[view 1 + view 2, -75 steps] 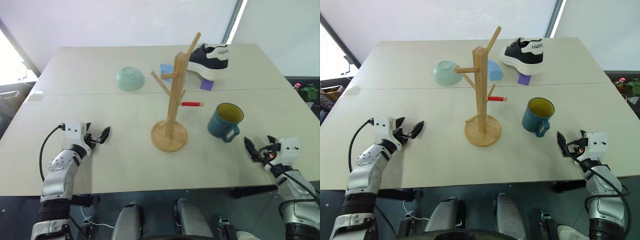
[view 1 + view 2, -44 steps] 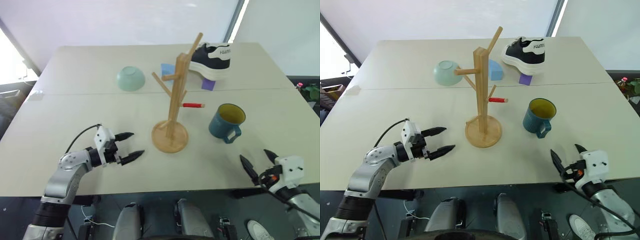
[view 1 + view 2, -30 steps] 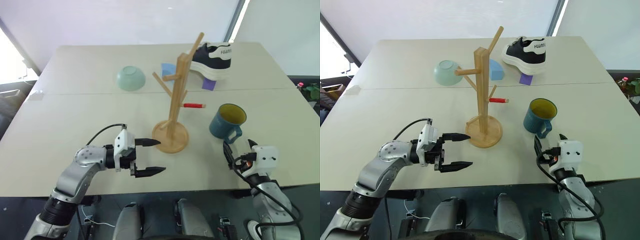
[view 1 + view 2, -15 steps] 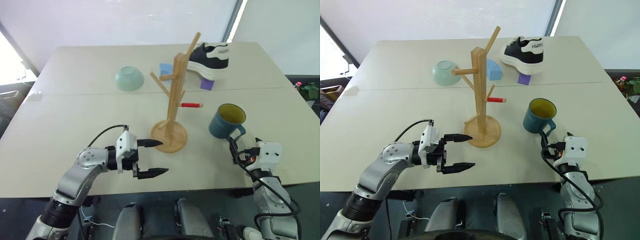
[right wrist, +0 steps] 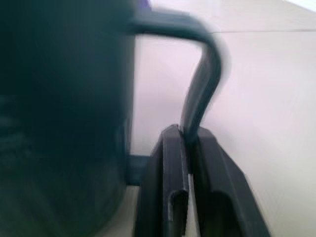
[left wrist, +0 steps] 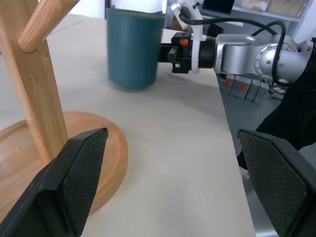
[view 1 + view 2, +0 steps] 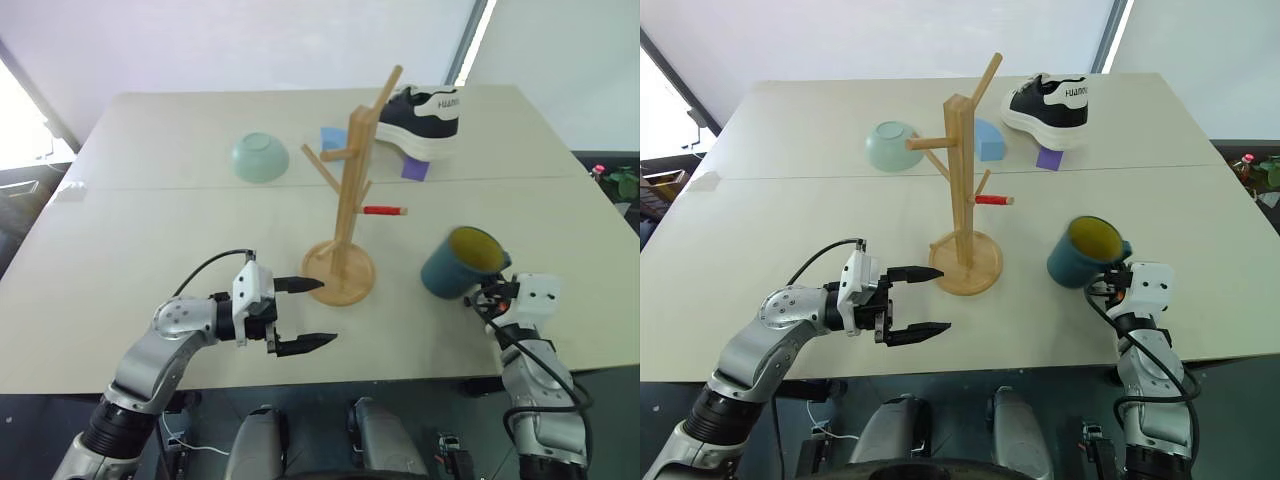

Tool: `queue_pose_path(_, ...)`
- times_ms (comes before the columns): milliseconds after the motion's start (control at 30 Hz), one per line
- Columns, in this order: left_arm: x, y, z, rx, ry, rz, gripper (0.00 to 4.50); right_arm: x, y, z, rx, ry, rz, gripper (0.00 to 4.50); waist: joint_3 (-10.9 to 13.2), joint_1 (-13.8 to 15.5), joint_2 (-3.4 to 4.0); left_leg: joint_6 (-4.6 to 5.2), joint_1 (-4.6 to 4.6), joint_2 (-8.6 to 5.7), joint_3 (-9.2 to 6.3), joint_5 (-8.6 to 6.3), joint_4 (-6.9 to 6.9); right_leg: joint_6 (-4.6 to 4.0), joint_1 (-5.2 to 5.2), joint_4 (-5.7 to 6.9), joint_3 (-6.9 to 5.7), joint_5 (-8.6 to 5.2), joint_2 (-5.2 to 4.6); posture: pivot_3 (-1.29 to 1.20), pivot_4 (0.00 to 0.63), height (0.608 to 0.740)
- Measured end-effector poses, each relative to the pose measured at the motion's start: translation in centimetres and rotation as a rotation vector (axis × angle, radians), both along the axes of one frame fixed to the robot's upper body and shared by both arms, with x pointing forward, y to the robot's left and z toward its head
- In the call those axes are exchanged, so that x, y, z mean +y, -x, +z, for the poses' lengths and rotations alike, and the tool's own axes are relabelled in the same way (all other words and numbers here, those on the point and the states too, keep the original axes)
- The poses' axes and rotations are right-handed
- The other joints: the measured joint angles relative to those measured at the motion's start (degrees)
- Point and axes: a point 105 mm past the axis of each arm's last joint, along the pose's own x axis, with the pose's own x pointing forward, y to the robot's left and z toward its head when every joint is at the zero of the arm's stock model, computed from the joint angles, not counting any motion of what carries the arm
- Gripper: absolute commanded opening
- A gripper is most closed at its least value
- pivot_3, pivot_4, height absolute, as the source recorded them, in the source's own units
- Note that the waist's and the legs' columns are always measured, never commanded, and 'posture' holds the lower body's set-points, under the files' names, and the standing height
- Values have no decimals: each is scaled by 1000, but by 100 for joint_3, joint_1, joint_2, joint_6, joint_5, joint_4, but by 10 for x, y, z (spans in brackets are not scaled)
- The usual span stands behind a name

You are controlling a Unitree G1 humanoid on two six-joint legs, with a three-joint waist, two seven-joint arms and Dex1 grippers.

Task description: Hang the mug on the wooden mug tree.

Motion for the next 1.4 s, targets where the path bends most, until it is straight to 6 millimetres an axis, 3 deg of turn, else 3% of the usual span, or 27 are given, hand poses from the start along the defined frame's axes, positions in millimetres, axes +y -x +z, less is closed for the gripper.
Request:
queue_pose_path(67, 1, 0, -1, -4, -2, 4, 4500, 3, 1, 0, 10, 33, 30, 23, 0, 0, 1, 0, 0, 0, 1, 0, 0, 0, 0, 1, 0, 0, 0, 0, 150, 740)
queue_pose_path(167, 7, -4, -1, -13, -12, 34, 4500, 18, 6, 10, 30, 232, 180, 23, -1, 0, 6, 0, 0, -2, 2, 0, 2, 0, -1, 2, 1, 0, 0, 0, 150, 740)
queue_pose_path(333, 30, -19, -5, -5, -34, 125, 4500, 76, 27, 52, -53, 648, 620, 23, -2, -7, -1, 0, 7, -1, -2, 0, 9, 1, 5, 5, -4, 0, 12, 0, 150, 740)
queue_pose_path(500, 34, -22, -5, -1, -31, 132, 4500, 96, 22, 83, -112, 750, 729, 23, 1, 10, -6, 0, 1, -1, -3, 0, 44, 1, 14, 14, -6, 1, 5, 0, 150, 740)
queue_pose_path(733, 44, -30, 17, -11, 49, 164, 4500, 101, 7, 128, -173, 794, 750, 23, 3, 23, -11, 1, -2, 0, -13, -1, 56, 0, 26, 14, -13, 1, 1, 0, 150, 740)
queue_pose_path(1033, 45, -27, 35, -19, 74, 139, 4500, 107, 3, 143, -204, 790, 779, 23, 4, 14, -12, 2, -2, -1, -12, -1, 56, 1, 26, 15, -12, 1, 1, 0, 150, 740)
queue_pose_path(1400, 43, -24, 41, 0, 89, 125, 4500, 120, 4, 153, -221, 834, 846, 23, 4, 10, -12, 2, -3, 0, -12, -1, 56, 1, 25, 15, -12, 1, 1, 0, 150, 740)
